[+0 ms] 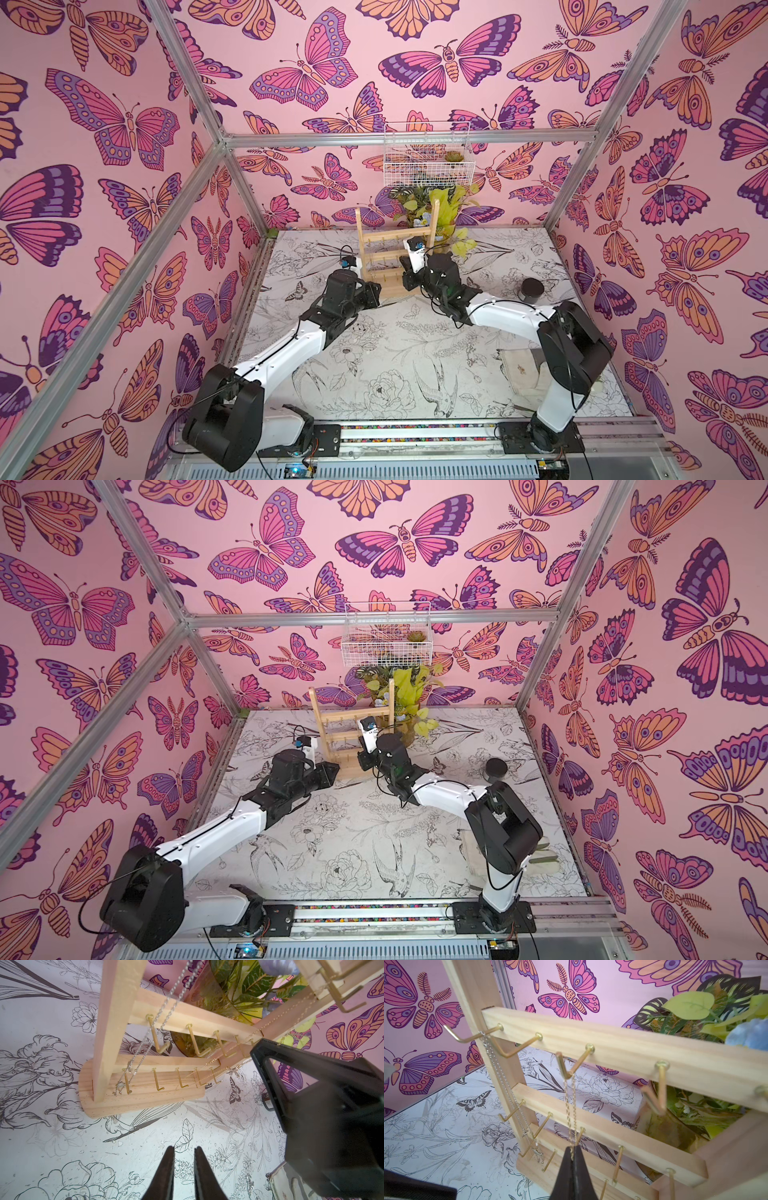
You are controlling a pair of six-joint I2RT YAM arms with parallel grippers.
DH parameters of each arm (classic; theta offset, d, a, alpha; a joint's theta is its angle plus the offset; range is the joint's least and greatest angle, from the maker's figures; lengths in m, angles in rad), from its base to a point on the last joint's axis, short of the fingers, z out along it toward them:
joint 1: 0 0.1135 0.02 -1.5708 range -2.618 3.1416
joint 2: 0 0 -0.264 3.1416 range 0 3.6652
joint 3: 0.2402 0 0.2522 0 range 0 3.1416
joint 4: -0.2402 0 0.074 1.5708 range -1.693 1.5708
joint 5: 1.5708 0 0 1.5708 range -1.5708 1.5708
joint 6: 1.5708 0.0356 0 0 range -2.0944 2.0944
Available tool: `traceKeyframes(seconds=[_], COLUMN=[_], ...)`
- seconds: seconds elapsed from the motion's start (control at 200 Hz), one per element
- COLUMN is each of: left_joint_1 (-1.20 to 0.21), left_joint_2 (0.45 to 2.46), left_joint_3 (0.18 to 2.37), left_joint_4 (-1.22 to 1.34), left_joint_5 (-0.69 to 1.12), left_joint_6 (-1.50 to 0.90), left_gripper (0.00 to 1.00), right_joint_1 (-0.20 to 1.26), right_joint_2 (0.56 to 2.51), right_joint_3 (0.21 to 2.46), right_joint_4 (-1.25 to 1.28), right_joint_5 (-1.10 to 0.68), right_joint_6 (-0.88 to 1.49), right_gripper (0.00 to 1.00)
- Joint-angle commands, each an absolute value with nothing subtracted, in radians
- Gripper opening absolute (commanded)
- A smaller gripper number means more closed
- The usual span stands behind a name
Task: Hang the necklace on the jewelry display stand
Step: Adjust the necklace on the stand.
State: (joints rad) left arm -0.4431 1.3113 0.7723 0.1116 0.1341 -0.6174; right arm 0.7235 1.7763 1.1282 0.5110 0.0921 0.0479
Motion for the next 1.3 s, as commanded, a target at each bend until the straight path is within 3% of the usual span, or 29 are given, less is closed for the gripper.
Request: traceKeyframes(seconds=[0.0, 1.297], left_joint_1=[-0.434, -0.426], left_joint_2=[1.319, 1.307], left_joint_3=[0.769, 0.743], left_joint_4=[0.123, 0.129], left_joint_5=[0.138, 0.129], left_joint_6=[-0.608, -0.609], left_gripper=[0.21, 0.2], right_joint_1=[0.725, 0.739], right_joint_2=[1.764, 1.932], right_joint_3=[1.143, 1.23], right_joint_4=[0.511, 0.437], right_joint_5=[0.047, 0.017], right_joint_6=[0.045, 0.075], right_gripper=[0.0, 0.0])
